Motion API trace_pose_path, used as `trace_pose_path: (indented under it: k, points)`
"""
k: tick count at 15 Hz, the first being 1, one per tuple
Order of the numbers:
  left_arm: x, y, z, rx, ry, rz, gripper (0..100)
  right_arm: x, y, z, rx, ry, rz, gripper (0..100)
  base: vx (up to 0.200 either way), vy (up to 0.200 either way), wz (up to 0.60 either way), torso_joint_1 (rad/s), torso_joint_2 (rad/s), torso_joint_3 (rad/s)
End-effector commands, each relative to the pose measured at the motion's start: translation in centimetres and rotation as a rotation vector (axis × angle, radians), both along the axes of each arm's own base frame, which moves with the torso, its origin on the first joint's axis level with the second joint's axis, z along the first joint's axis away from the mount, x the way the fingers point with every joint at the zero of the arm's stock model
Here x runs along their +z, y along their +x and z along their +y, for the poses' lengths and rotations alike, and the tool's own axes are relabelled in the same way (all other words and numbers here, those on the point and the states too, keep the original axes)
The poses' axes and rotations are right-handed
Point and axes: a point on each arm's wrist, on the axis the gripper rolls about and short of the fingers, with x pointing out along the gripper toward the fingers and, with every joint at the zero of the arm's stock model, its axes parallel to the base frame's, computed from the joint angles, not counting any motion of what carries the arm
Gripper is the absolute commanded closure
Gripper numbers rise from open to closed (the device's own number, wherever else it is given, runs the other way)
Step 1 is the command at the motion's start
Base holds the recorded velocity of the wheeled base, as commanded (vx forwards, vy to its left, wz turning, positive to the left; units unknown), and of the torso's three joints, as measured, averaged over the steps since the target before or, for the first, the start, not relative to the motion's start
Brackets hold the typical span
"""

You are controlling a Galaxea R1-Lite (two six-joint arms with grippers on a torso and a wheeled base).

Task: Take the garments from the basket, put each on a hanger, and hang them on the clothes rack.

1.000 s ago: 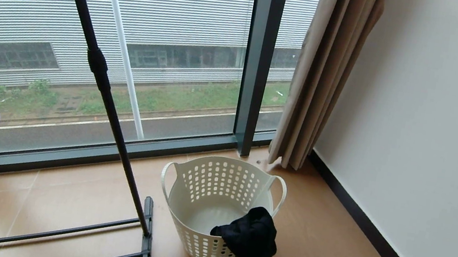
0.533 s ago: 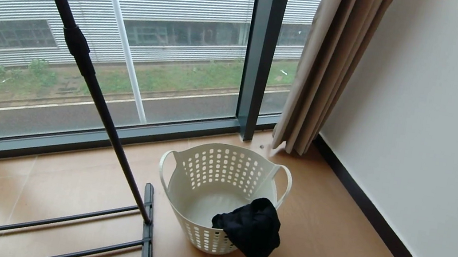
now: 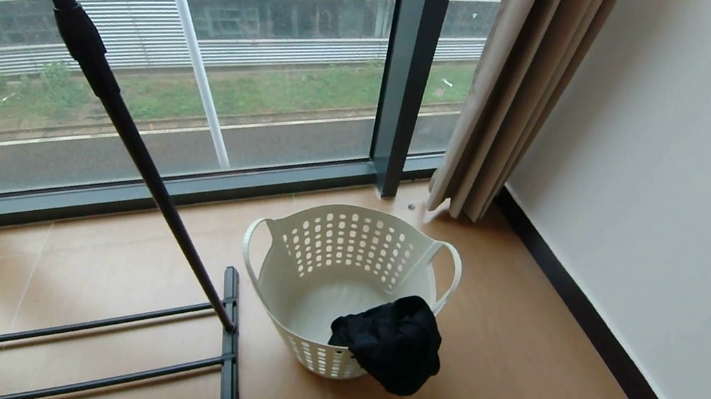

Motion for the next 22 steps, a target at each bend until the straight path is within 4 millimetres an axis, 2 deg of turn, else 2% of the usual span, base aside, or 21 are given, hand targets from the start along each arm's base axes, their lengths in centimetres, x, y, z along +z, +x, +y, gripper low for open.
trace_pose_path:
  k: [1, 13, 22]
  points:
    - [0.0, 0.01, 0.0, 0.0, 0.0, 0.001, 0, 0.01, 0.01, 0.0, 0.001, 0.001, 0.001, 0, 0.0, 0.0, 0.0, 0.0, 0.0, 0.0]
    - [0.0, 0.01, 0.0, -0.001, 0.0, 0.001, 0, 0.01, 0.01, 0.0, 0.001, 0.001, 0.001, 0, 0.0, 0.0, 0.0, 0.0, 0.0, -0.007]
    - [0.0, 0.01, 0.0, -0.001, 0.0, 0.001, 0, 0.0, 0.0, 0.0, 0.001, 0.001, 0.0, 0, 0.0, 0.0, 0.0, 0.001, 0.0, -0.182]
